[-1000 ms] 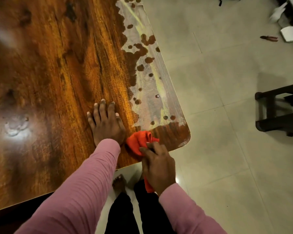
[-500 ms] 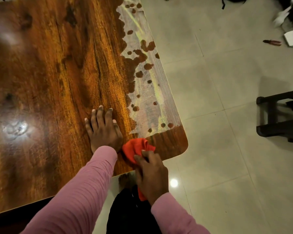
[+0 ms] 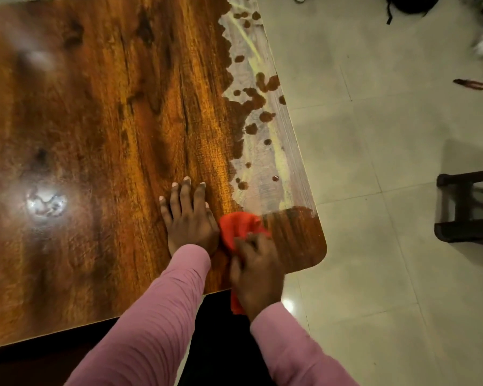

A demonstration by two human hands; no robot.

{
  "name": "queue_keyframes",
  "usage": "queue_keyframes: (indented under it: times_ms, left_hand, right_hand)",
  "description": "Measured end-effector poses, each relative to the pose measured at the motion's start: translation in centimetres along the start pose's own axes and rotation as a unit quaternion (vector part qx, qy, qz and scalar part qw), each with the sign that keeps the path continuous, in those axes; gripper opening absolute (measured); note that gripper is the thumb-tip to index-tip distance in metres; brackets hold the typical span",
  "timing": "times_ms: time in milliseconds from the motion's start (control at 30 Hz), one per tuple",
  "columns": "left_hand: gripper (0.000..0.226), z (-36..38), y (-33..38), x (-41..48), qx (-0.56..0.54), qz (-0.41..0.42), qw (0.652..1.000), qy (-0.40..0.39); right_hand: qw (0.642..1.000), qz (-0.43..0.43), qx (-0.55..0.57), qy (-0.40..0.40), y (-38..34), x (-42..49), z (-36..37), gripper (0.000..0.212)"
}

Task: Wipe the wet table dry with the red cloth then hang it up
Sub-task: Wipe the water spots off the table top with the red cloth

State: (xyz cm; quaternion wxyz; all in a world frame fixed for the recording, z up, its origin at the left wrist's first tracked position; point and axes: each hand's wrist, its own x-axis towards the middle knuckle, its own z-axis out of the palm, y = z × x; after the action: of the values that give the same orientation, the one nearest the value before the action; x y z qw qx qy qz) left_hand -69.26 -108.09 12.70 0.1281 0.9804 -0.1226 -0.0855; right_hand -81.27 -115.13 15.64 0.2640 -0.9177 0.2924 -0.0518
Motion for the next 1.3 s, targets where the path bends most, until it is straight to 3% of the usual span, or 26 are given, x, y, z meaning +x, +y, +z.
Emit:
queue_keyframes:
  times_ms: [133,300,400,467,667,733,867,967,1033,1200,1233,1300]
  left_hand:
    - [0.056,0.1,-0.2,0.0,0.009,0.004,1.000,-0.007]
    - [0.056,0.1,-0.2,0.0,0.007,0.006,1.000,-0.019]
    - [0.055,0.1,-0.3,0.0,0.003,0.002,1.000,-0.018]
    - [0.055,0.1,-0.3,-0.1,0.005,0.003,1.000,-0.019]
    - [0.056,0.2,-0.4,0.2,0.001,0.012,1.000,-0.027]
    - [0.056,0.3,-0.6,0.3,-0.004,0.016,0.999,-0.028]
    - [0.057,0.2,-0.5,0.3,-0.012,0.018,0.999,-0.029]
    - [0.055,0.3,-0.7,0.3,-0.015,0.020,0.999,-0.022]
    - [0.055,0.2,-0.6,0.3,-0.013,0.024,0.999,-0.018]
    - [0.055,0.3,-0.8,0.4,-0.006,0.035,0.999,-0.011]
    - [0.055,0.4,-0.7,0.4,-0.009,0.031,0.999,-0.011]
    - [0.055,0.5,-0.7,0.4,-0.013,0.025,1.000,-0.012]
  right_hand:
    - [0.998,-0.066,-0.023,-0.005,0.7,0.2,-0.2,0.031]
    - [0.982,0.158,-0.060,0.083,6.9,5.7,-4.4,0.031]
    - [0.972,0.196,-0.069,0.106,6.6,6.9,-4.5,0.031]
    - [0.982,0.154,-0.063,0.090,4.2,6.0,-3.0,0.031]
    - [0.993,-0.096,-0.072,-0.014,-0.1,4.7,0.5,0.031]
    - [0.995,-0.039,-0.092,-0.029,2.0,6.0,-1.0,0.033]
    - [0.975,0.177,-0.116,0.068,5.6,10.6,-3.8,0.035]
    - [0.971,0.193,-0.104,0.099,3.6,11.0,-3.0,0.031]
    - [0.984,0.150,-0.073,0.066,0.7,10.1,-1.2,0.031]
    - [0.991,-0.098,-0.086,-0.003,-1.9,9.2,0.5,0.025]
    - [0.989,-0.107,-0.102,-0.015,-0.8,9.8,-0.1,0.025]
    - [0.993,-0.014,-0.117,-0.007,1.8,11.6,-1.8,0.031]
